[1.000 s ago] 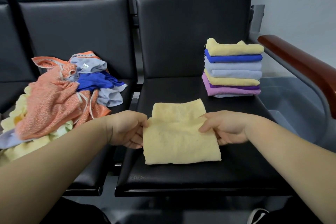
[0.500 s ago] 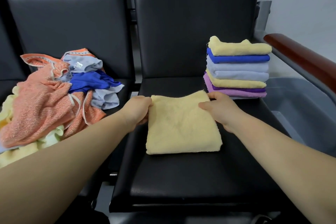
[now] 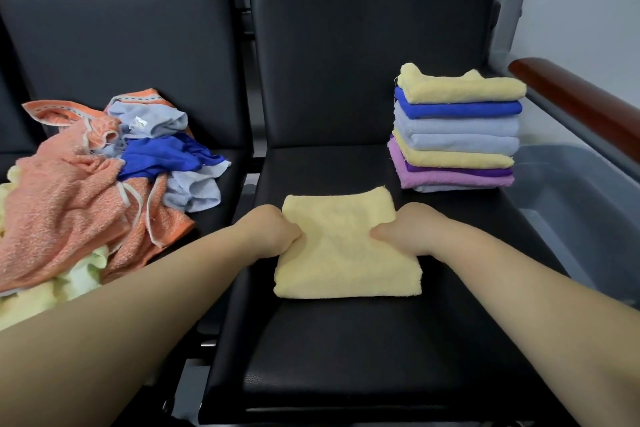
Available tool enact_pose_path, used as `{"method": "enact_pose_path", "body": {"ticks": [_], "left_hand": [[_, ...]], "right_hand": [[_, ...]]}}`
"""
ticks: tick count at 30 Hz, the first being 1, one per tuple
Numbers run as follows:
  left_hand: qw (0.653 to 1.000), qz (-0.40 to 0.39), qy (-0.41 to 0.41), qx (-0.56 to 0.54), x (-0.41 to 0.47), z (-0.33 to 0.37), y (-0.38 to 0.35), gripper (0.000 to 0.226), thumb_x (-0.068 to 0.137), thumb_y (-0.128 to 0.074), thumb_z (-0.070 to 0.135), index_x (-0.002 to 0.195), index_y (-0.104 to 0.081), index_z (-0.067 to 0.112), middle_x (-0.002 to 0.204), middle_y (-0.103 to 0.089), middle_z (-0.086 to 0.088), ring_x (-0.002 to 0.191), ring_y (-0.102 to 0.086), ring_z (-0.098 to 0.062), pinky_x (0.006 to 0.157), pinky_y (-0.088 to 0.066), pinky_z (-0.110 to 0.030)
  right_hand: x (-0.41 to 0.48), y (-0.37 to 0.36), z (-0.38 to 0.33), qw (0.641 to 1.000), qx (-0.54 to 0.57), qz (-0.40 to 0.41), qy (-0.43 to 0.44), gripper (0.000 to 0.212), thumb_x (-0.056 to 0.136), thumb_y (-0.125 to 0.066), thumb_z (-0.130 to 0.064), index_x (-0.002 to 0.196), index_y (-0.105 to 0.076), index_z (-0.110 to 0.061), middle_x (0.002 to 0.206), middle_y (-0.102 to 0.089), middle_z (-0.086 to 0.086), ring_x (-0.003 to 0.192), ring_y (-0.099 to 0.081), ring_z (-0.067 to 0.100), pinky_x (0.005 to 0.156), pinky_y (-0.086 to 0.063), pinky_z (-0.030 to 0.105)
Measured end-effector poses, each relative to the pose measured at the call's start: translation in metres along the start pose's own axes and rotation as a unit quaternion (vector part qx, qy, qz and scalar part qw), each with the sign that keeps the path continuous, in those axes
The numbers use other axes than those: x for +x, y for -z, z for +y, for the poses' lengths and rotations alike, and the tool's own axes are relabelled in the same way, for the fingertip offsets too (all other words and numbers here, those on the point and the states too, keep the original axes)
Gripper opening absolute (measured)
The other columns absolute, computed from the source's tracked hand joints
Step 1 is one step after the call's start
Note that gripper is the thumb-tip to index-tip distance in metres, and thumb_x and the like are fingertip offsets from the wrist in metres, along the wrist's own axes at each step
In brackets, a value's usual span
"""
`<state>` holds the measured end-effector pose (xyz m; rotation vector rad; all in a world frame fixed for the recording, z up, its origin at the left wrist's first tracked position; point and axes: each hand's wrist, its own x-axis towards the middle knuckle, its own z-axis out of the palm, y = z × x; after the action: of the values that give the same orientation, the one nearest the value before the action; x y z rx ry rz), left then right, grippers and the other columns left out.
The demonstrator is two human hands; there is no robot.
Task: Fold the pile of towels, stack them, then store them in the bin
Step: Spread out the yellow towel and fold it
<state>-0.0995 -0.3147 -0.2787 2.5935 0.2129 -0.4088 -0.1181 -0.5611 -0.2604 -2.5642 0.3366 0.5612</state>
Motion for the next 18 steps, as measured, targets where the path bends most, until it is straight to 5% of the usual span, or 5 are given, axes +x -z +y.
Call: {"method": "enact_pose_path", "body": {"ticks": [7, 11, 18], "left_hand": [[0.957, 0.051, -0.043, -0.283, -0.013, 0.012, 0.011, 0.013, 0.093, -0.053, 0.020, 0.094, -0.053, 0.007, 0.083, -0.053, -0.005, 0.076, -0.049, -0.021, 0.064, -0.040, -0.036], [0.935, 0.136, -0.097, -0.314, -0.021, 0.051, 0.036, 0.008, 0.095, -0.049, 0.017, 0.092, -0.052, 0.010, 0.083, -0.052, 0.000, 0.077, -0.048, -0.017, 0.067, -0.038, -0.034], [0.918, 0.138, -0.157, -0.338, 0.003, 0.163, 0.085, 0.014, 0.094, -0.046, 0.021, 0.103, -0.056, 0.018, 0.101, -0.064, -0.002, 0.088, -0.059, -0.022, 0.073, -0.050, -0.039]], "right_hand": [[-0.007, 0.007, -0.003, 0.968, 0.236, 0.033, 0.083, 0.028, 0.099, -0.060, -0.041, 0.116, -0.058, -0.018, 0.115, -0.063, -0.001, 0.101, -0.062, 0.017, 0.093, -0.054, 0.040], [-0.015, 0.042, -0.008, 0.944, 0.279, 0.111, 0.135, 0.036, 0.104, -0.057, -0.041, 0.134, -0.048, -0.024, 0.117, -0.055, -0.010, 0.099, -0.053, 0.007, 0.082, -0.045, 0.033], [-0.005, 0.152, 0.003, 0.917, 0.276, 0.231, 0.171, 0.024, 0.104, -0.054, -0.043, 0.121, -0.047, -0.029, 0.103, -0.053, -0.013, 0.088, -0.048, 0.003, 0.063, -0.035, 0.028]]}}
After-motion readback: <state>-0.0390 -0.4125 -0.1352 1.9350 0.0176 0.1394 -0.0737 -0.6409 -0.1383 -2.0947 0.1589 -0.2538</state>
